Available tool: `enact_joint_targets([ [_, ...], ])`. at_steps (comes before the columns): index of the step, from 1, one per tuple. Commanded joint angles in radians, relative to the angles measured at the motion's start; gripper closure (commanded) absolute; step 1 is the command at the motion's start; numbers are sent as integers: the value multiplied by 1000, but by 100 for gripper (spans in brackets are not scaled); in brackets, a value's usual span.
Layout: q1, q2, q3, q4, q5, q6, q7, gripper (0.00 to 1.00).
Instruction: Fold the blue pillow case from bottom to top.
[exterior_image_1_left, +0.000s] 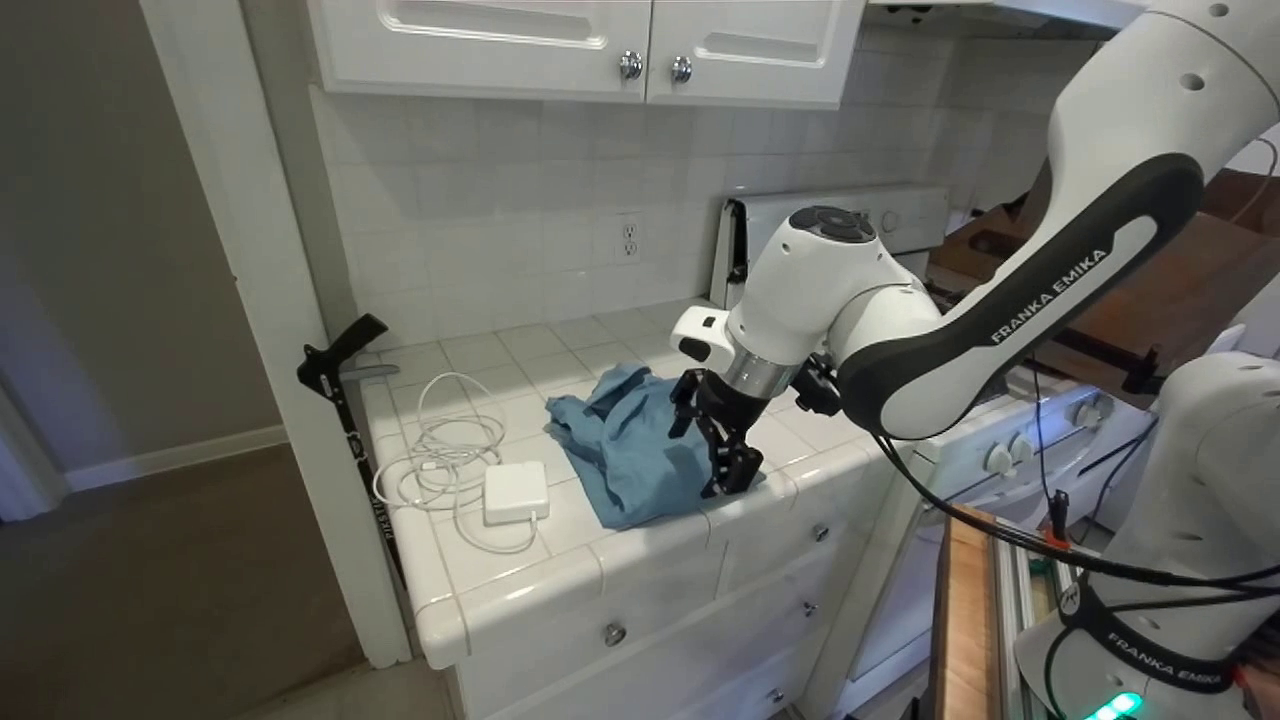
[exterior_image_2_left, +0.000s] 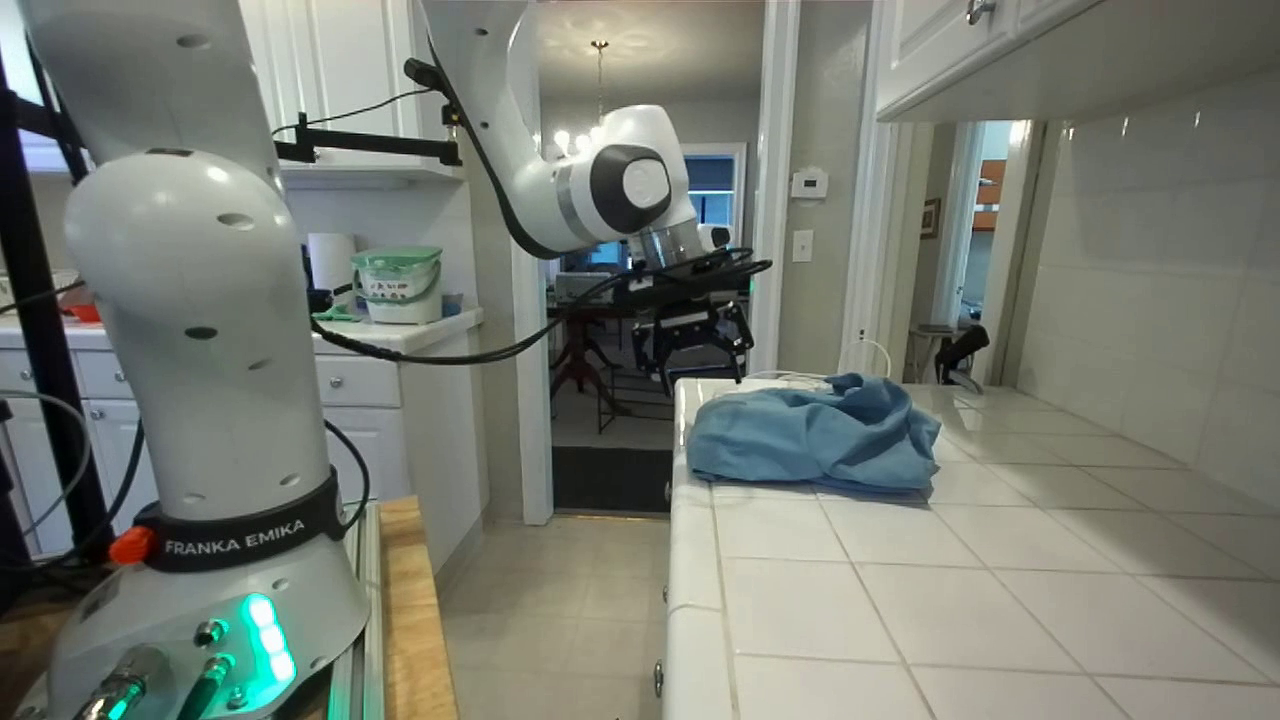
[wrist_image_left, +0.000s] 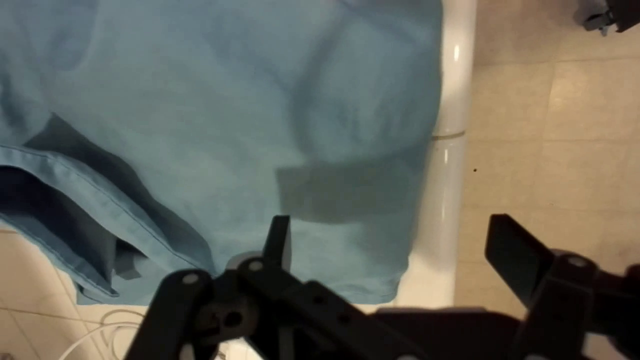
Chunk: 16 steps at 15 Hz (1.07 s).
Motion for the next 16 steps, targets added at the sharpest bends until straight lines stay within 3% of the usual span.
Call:
enact_joint_targets([
  [1, -53, 25, 8, -9, -165, 50, 114, 0],
  [6, -57, 57, 6, -12, -200, 86, 164, 0],
  [9, -76, 74, 1, -5, -314, 133, 245, 0],
  [11, -58, 60, -2, -12, -241, 108, 194, 0],
  [16, -64, 78, -3, -5, -296, 89, 209, 0],
])
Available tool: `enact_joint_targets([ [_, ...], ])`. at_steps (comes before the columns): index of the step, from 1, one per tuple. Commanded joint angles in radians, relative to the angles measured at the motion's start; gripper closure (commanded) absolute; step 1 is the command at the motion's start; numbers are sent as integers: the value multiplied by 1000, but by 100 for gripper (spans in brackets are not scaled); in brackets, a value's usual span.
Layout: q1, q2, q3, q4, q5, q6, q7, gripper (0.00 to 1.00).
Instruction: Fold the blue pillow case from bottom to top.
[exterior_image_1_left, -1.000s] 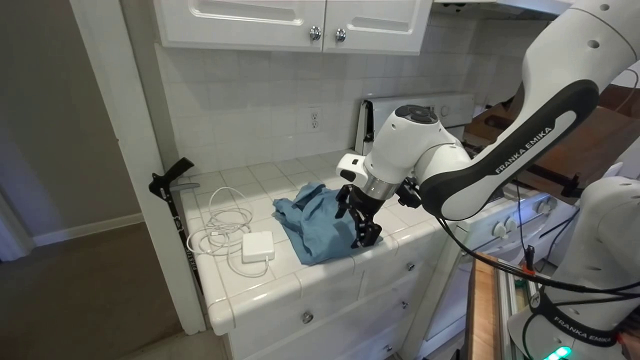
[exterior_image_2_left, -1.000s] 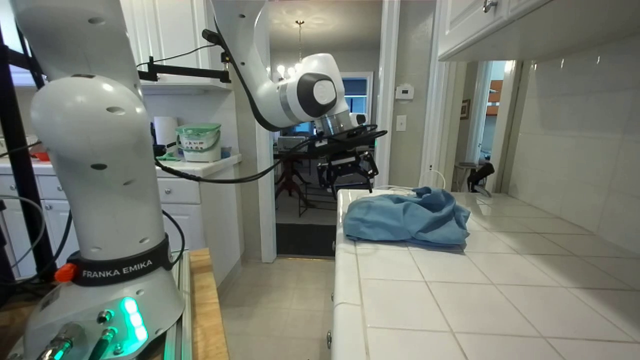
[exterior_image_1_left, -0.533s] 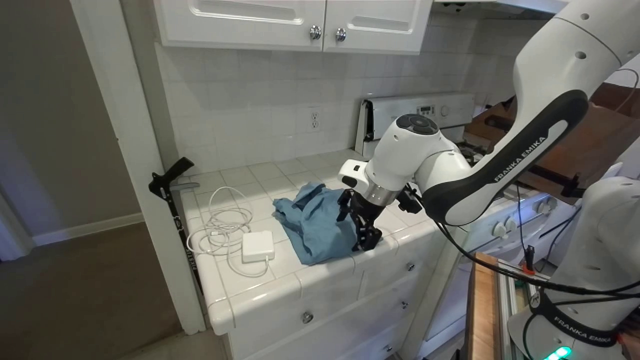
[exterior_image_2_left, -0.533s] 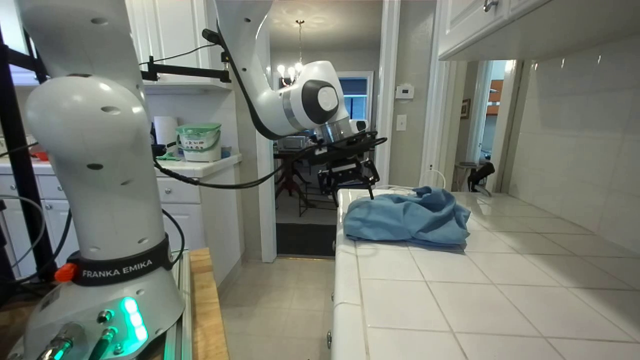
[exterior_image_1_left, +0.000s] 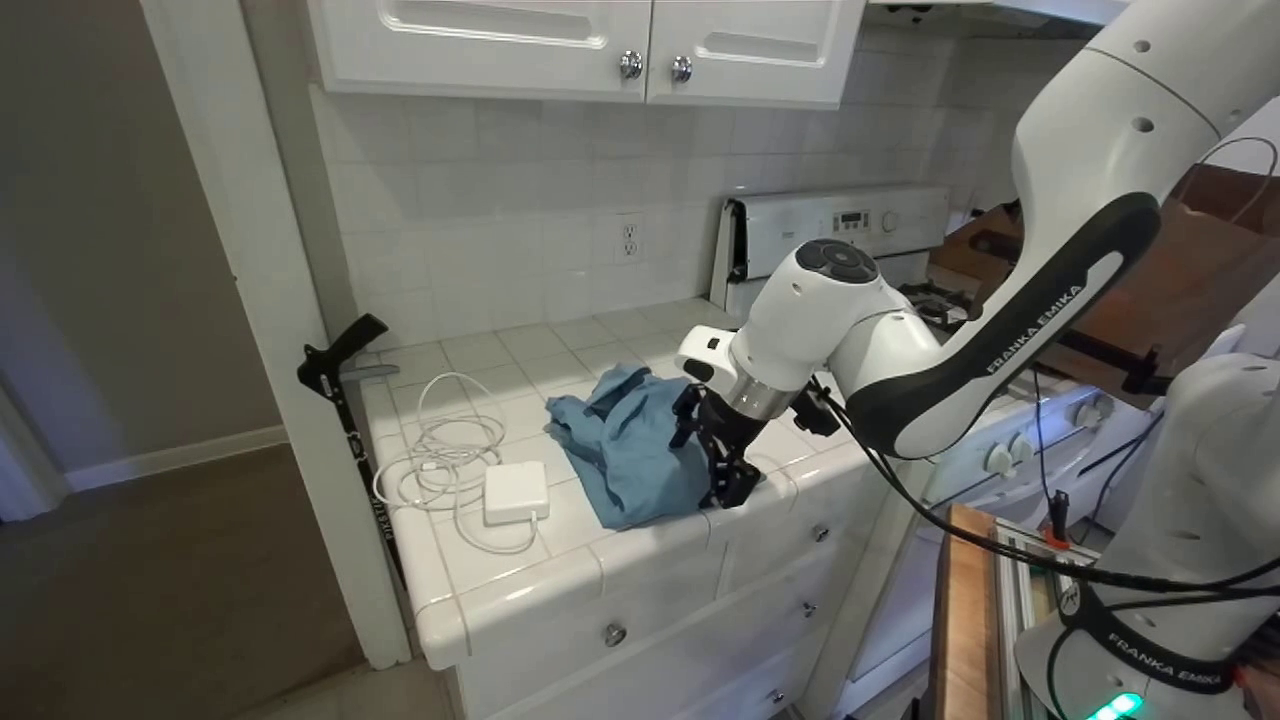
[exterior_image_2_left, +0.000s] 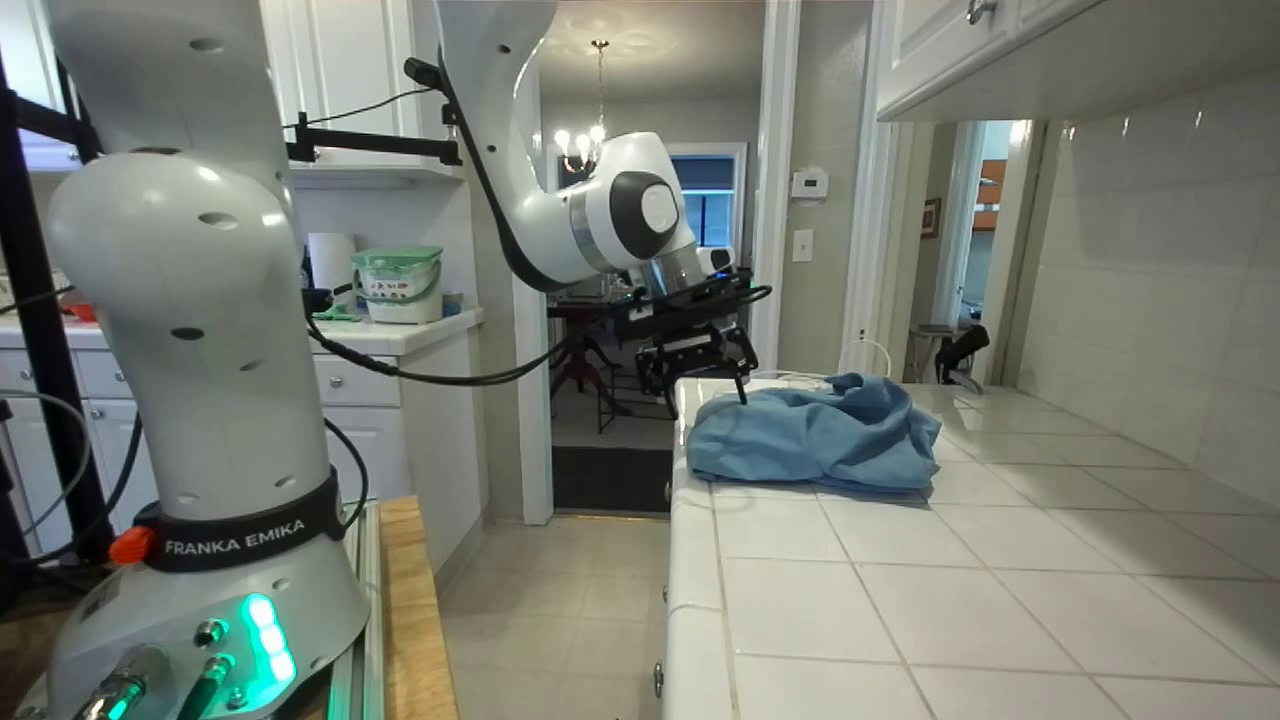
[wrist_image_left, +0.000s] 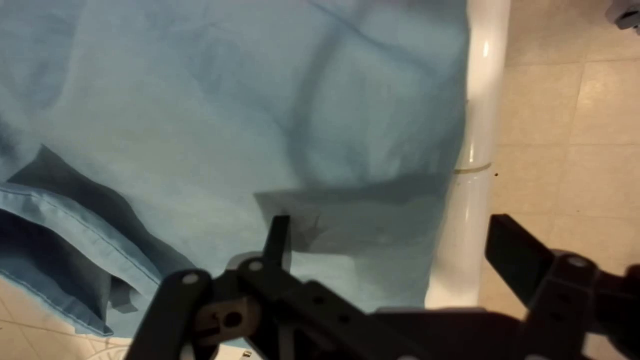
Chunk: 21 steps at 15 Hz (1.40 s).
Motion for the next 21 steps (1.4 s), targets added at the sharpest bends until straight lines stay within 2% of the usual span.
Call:
enact_joint_targets([
  [1, -17, -3, -1, 19, -139, -47, 61, 0],
  [4, -24, 4, 0, 45, -310, -86, 151, 0],
  [11, -15, 27, 11, 74, -581, -140, 401, 0],
  [21, 21, 88, 38, 109, -816, -208, 708, 0],
])
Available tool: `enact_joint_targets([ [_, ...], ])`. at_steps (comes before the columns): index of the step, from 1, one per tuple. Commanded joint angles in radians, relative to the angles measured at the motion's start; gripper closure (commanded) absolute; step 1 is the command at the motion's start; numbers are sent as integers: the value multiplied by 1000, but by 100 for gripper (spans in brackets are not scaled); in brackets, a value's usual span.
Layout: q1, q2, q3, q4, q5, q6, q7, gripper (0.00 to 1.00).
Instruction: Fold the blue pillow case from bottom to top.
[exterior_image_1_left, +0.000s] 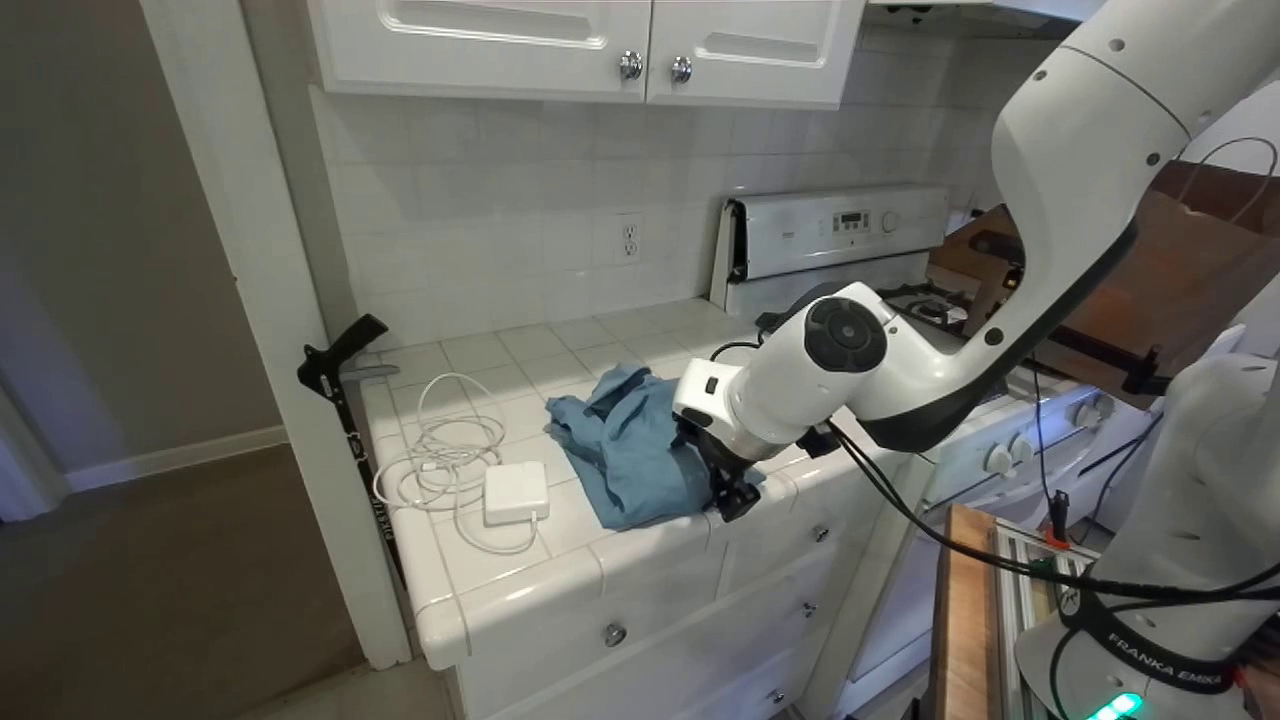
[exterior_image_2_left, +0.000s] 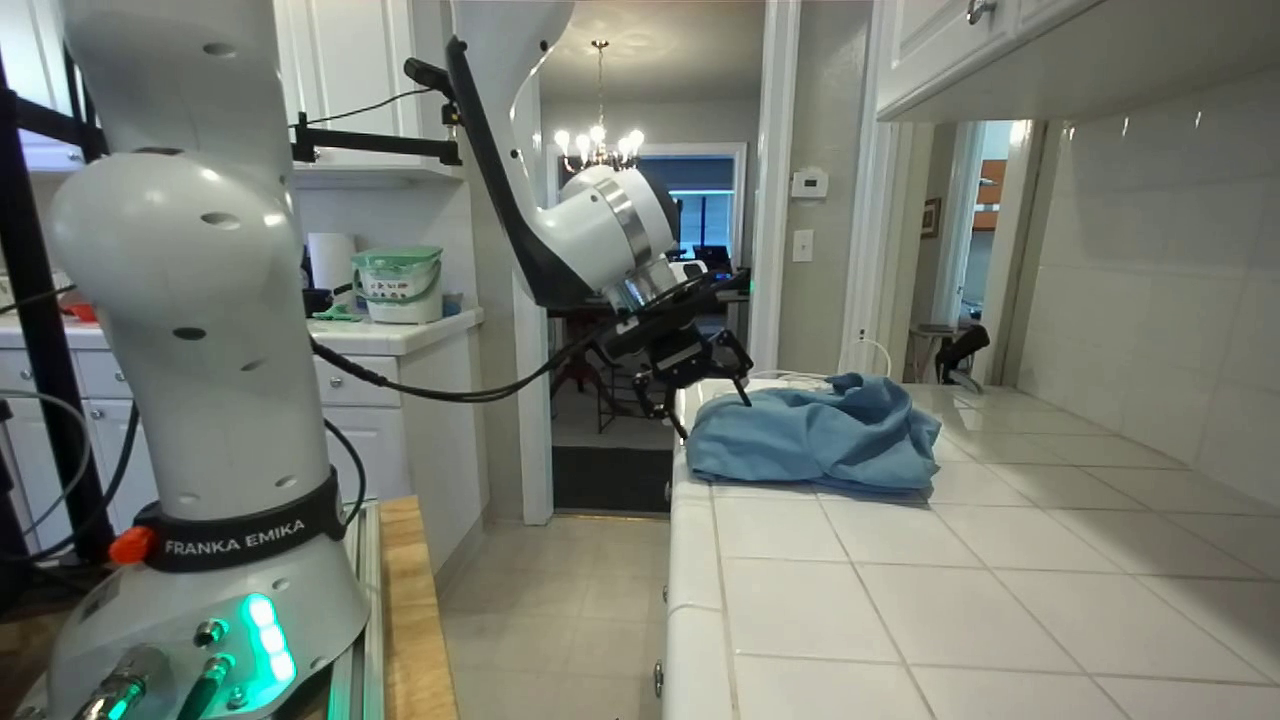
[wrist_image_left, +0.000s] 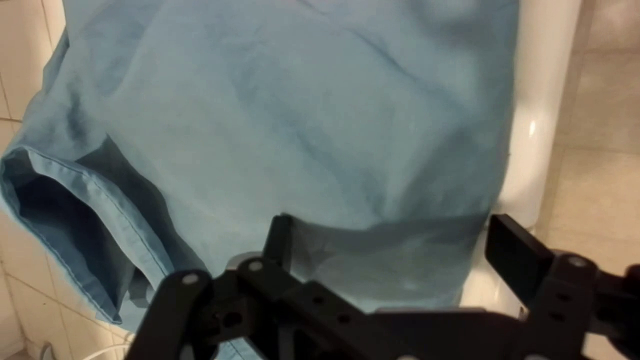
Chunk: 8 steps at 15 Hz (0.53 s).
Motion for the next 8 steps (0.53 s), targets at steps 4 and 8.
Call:
enact_joint_targets([
  [4, 20, 68, 7, 59, -239, -49, 239, 30],
  [8, 27, 99, 12, 79, -344, -71, 335, 48],
])
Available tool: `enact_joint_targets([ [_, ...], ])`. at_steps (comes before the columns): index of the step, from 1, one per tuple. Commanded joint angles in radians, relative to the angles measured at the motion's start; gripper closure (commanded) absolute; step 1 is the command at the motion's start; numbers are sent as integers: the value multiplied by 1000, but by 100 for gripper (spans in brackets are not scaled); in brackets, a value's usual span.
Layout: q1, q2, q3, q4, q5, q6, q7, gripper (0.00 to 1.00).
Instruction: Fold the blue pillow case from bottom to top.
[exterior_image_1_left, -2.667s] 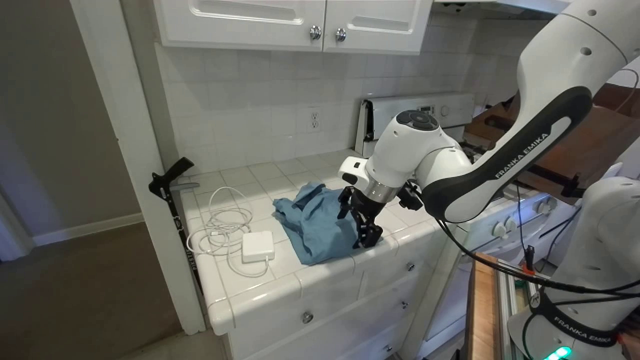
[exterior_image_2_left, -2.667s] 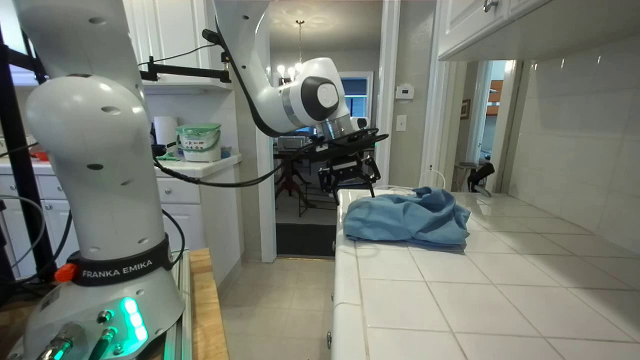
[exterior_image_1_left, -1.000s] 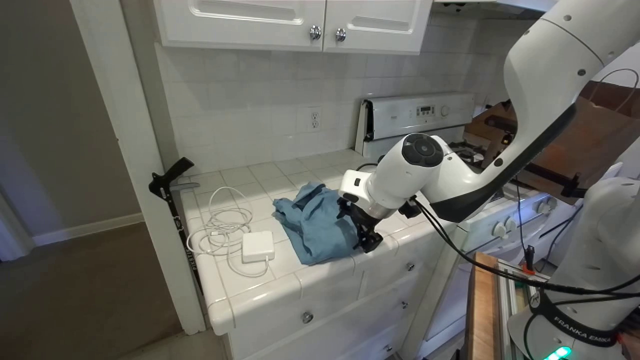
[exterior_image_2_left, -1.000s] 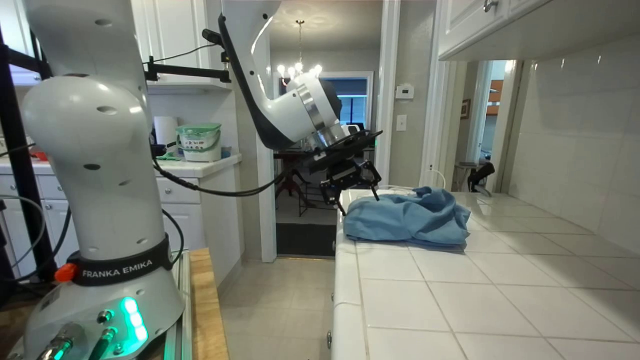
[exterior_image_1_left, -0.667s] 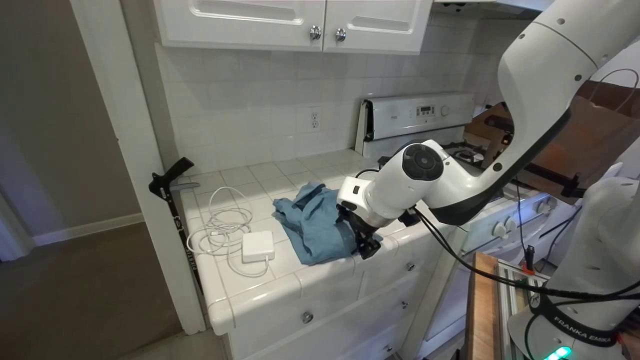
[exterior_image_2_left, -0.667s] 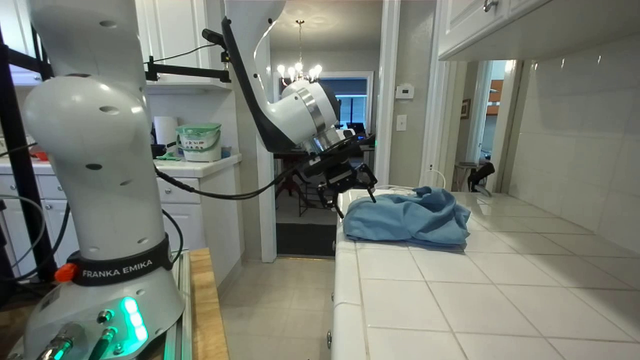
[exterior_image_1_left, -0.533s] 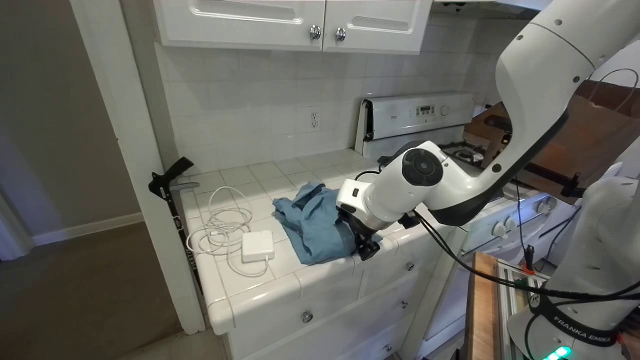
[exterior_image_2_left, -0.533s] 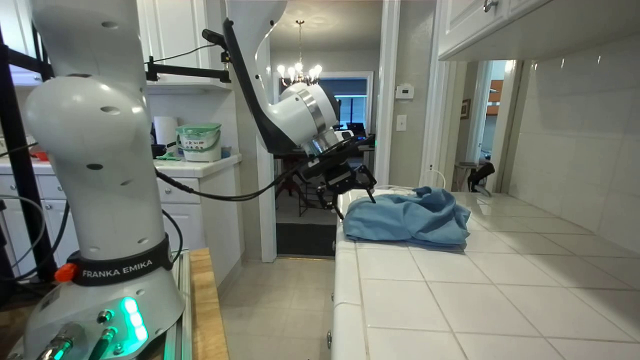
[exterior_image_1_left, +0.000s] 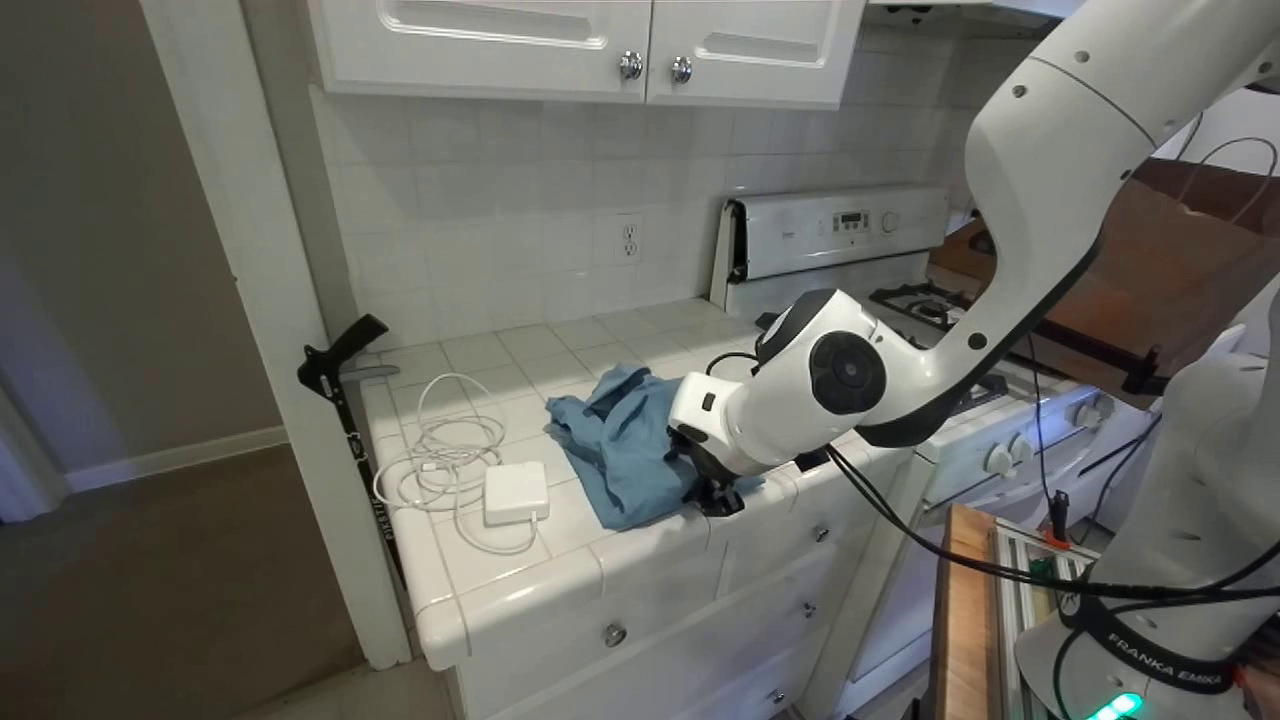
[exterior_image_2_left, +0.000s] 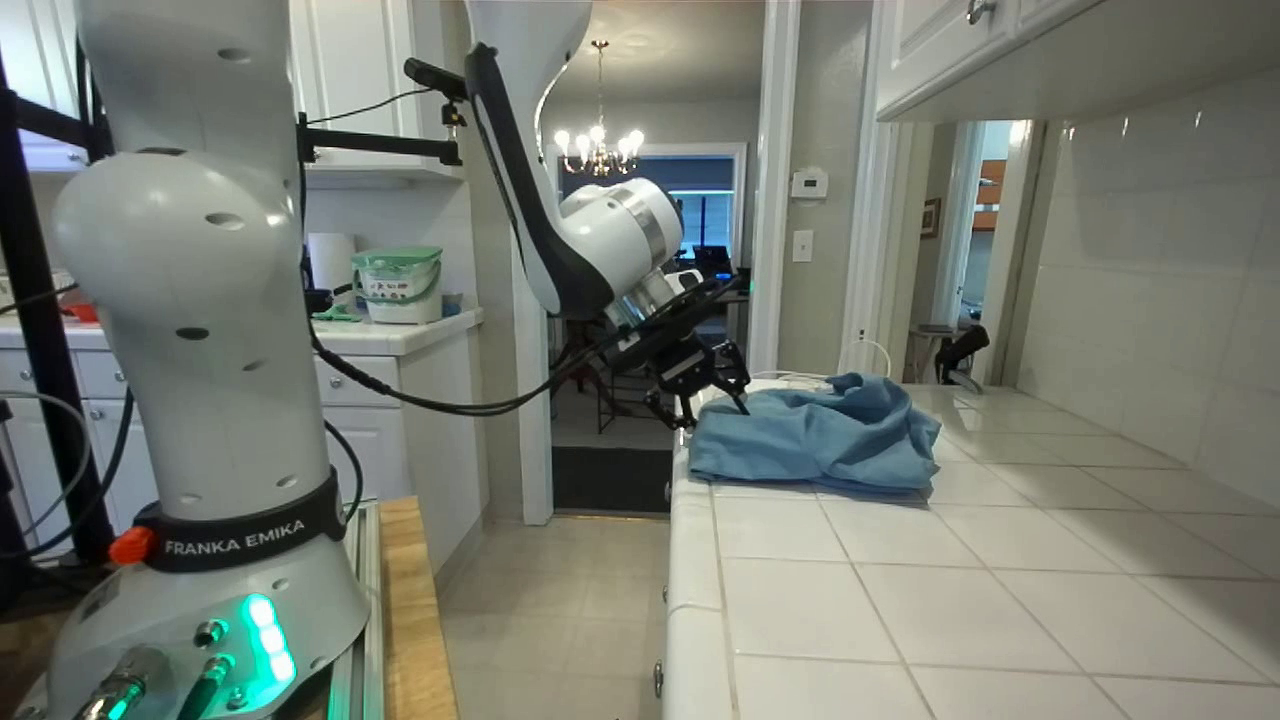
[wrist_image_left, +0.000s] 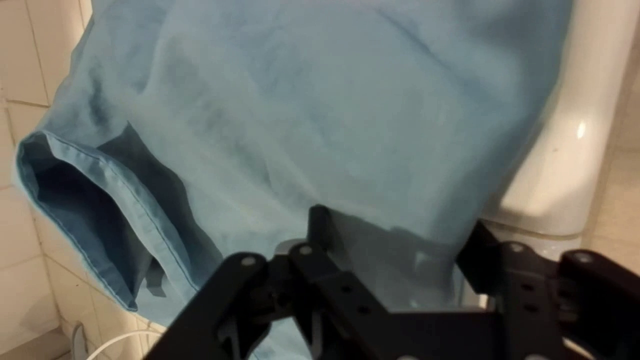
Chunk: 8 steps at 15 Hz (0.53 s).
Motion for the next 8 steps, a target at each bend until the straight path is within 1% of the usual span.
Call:
enact_joint_targets([
  [1, 16, 48, 9, 37, -100, -37, 102, 50],
  [2, 20, 52, 9, 40, -116, -42, 117, 52],
  [3, 23, 53, 10, 41, -123, -47, 125, 50],
  [5, 25, 43, 11, 43, -116, -40, 126, 53],
  [6, 26, 35, 11, 44, -107, -34, 118, 63],
  [7, 25, 32, 10, 48, -93, -18, 106, 78],
  [8, 23, 30, 9, 52, -86, -3, 100, 84],
])
